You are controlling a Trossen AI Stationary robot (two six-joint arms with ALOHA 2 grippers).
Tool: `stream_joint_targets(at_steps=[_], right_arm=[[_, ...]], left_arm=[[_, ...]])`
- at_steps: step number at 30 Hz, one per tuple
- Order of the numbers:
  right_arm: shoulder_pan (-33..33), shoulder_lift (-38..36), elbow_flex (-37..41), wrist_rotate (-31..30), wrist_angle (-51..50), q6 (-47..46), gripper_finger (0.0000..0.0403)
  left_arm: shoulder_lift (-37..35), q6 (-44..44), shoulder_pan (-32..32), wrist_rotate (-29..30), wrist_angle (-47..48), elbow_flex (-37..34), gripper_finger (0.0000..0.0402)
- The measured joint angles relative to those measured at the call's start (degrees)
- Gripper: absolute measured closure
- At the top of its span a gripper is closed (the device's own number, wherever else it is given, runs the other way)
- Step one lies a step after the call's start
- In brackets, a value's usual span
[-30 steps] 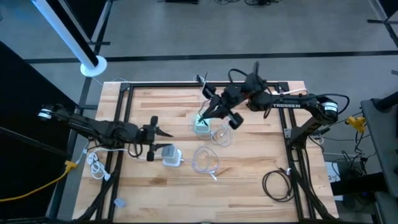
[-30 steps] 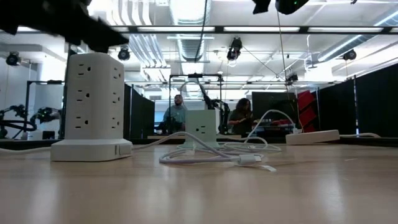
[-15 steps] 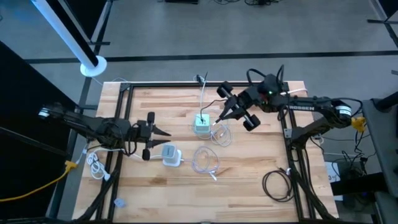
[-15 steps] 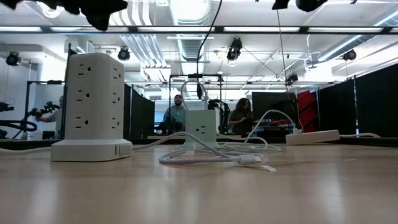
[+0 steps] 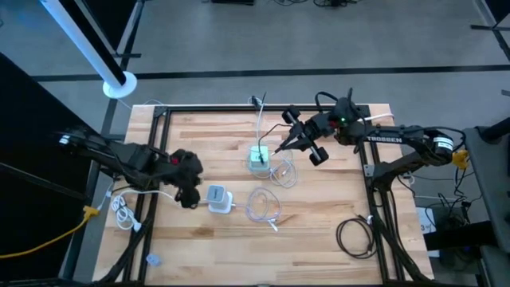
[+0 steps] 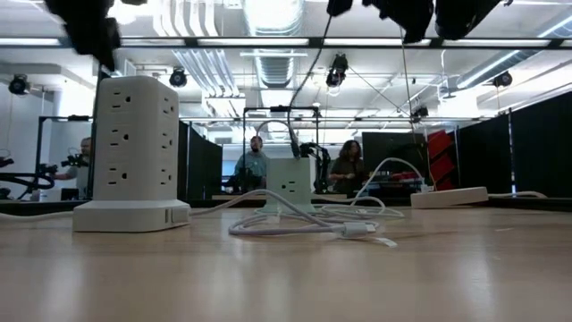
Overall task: Insert USB
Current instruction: Insert the top black charger cable into the white charger adapter
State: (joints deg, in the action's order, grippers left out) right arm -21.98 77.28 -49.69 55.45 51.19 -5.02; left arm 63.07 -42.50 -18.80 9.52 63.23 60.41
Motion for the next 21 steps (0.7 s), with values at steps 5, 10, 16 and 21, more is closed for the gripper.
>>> stream_joint_targets(at_steps=[5,10,16,21], right_arm=[[-1.1,0.0,3.0,-0.3,-1.2,2.8,0.0388],[-1.1,0.0,4.2,-1.8,-6.6,7.6,0.0388],[-0.4,0.0,4.2,-9.3,-13.6,12.3,0.0388],[3.6,0.0,4.3,-18.3,-23.4,15.5,0.0388]], left_arm=[[5.8,-13.7,-1.8,-12.0,8.1,2.3,0.0365],[9.1,-13.1,-5.5,-14.6,8.5,1.4,0.0361],[14.9,-5.3,-9.6,-25.4,9.7,1.5,0.0361],[21.1,-5.0,-12.2,-26.7,11.8,4.3,0.0397]])
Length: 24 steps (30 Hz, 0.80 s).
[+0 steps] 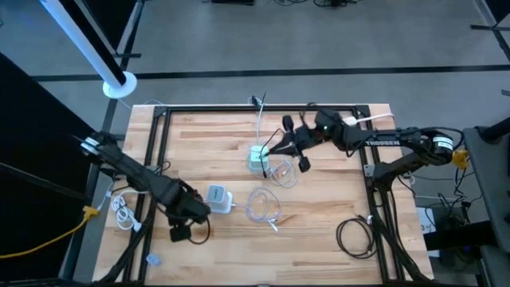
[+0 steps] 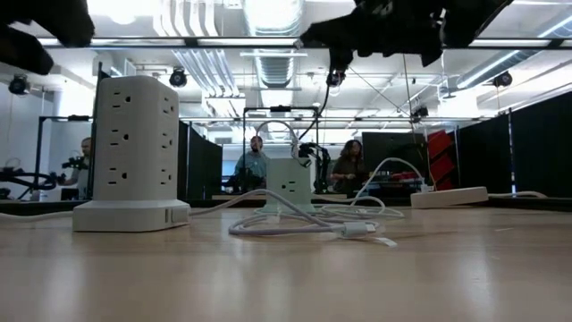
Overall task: Insert USB
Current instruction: Insert the top black charger cable into the white charger adapter
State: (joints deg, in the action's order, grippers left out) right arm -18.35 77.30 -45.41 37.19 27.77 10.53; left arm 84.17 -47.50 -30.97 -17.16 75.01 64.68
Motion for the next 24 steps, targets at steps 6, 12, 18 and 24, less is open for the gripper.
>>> stream_joint_targets(at_steps=[6,12,18,24], right_arm=[[5.4,0.5,0.2,-7.9,-3.6,-0.1,0.0388],[9.3,2.3,0.4,-10.2,-5.2,-1.1,0.0388],[11.5,5.5,0.4,-10.3,-5.3,-1.5,0.0388],[13.3,9.0,0.4,-10.3,-5.2,-1.1,0.0388]], left_arm=[[4.7,-7.6,-6.0,-0.5,-0.2,5.2,0.0395],[7.0,-22.0,-11.5,-2.0,-0.4,9.7,0.0377],[9.7,-35.8,-15.8,-3.3,-4.0,15.2,0.0324],[13.4,-31.8,-18.7,-5.5,-6.0,17.4,0.0248]])
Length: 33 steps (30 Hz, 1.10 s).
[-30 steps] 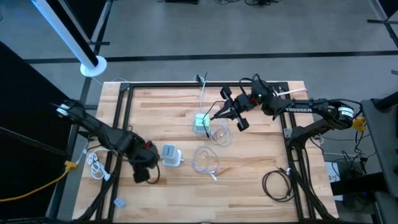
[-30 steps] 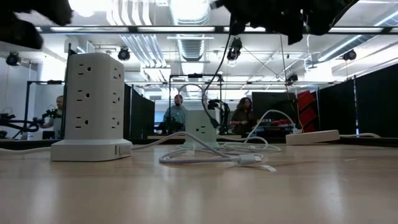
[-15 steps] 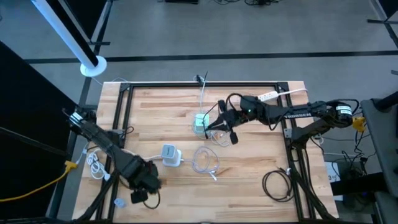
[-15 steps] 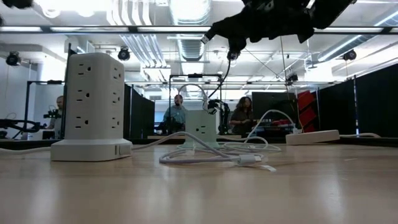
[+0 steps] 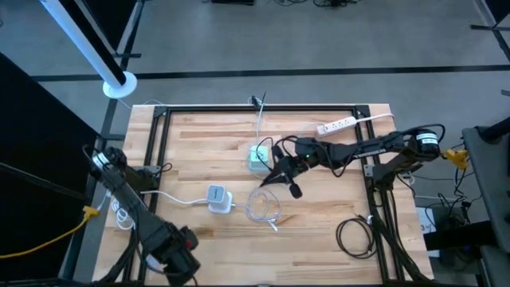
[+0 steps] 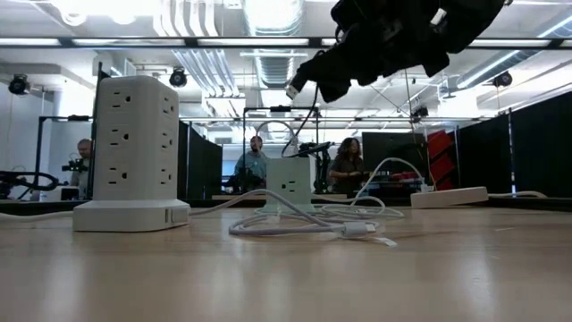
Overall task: Insert USB
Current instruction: Insert the top black charger cable into the white charger adapter
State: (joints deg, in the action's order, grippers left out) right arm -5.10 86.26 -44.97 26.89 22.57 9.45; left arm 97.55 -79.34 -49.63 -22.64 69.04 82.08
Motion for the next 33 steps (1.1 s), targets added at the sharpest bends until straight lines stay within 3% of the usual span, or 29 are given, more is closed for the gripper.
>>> stream_joint_targets(at_steps=[10,19,33], right_arm=[[1.5,1.5,0.0,0.1,0.0,-0.5,0.0388],[2.3,1.5,-0.1,0.1,0.3,-2.5,0.0388],[2.2,1.3,-0.5,0.0,0.4,-4.4,0.0388]], left_arm=[[6.0,33.1,-3.3,-2.3,0.0,0.5,0.0163],[11.9,45.9,-4.3,-7.0,2.1,0.3,0.0141],[15.4,50.8,-4.6,-8.3,2.2,-2.7,0.0142]])
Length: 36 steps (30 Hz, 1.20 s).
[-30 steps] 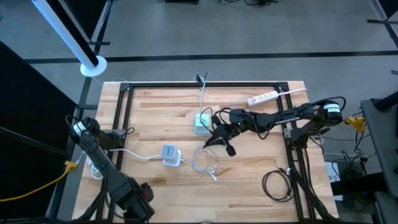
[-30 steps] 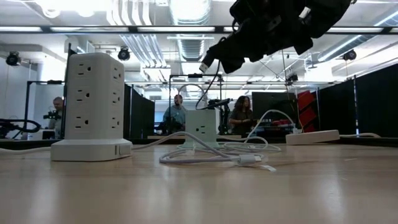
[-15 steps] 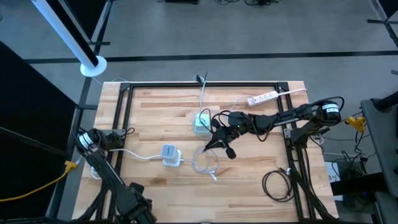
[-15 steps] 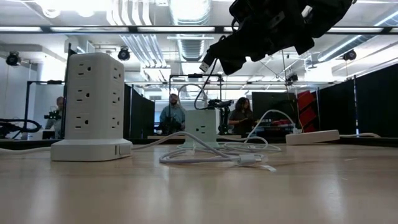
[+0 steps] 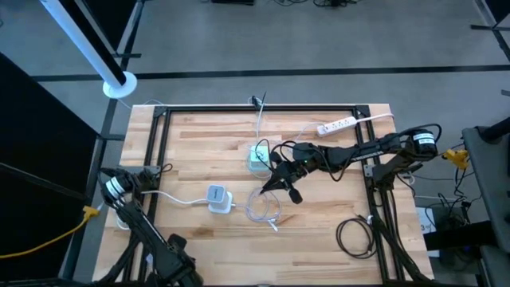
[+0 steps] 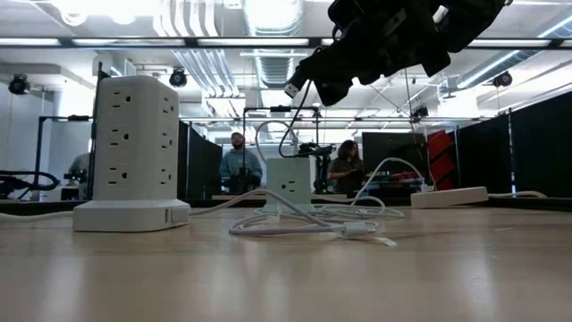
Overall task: Insert USB
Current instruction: Insert the top black charger cable into the white charger adapter
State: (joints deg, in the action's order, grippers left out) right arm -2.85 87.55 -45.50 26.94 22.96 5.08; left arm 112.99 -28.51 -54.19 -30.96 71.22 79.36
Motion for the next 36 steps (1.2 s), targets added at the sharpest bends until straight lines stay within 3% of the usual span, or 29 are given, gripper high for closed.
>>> stream_joint_targets(at_steps=[7,18,23,27,32,36], right_arm=[[0.1,-0.1,0.0,0.0,-0.2,-0.6,0.0388],[0.9,-0.1,0.0,0.0,-0.4,-0.1,0.0388],[0.9,-0.1,0.0,0.0,-1.3,0.5,0.0389],[0.9,-0.1,0.0,0.0,-1.7,0.8,0.0389],[0.9,-0.1,-0.1,0.0,-2.6,1.0,0.0389],[0.9,-0.1,-0.1,0.0,-2.7,1.2,0.0389]], left_arm=[[-0.2,1.0,-1.8,-1.6,-0.8,-4.2,0.0143],[-0.2,-1.8,-5.0,1.1,-5.2,-8.9,0.0143],[-0.2,-3.0,-5.0,6.9,-8.9,-10.6,0.0143],[-0.3,-4.2,-5.1,7.6,-8.8,-12.0,0.0145],[-0.5,-5.2,-5.3,7.7,-8.6,-13.2,0.0174],[-0.5,-4.9,-5.3,8.4,-8.3,-13.4,0.0227]])
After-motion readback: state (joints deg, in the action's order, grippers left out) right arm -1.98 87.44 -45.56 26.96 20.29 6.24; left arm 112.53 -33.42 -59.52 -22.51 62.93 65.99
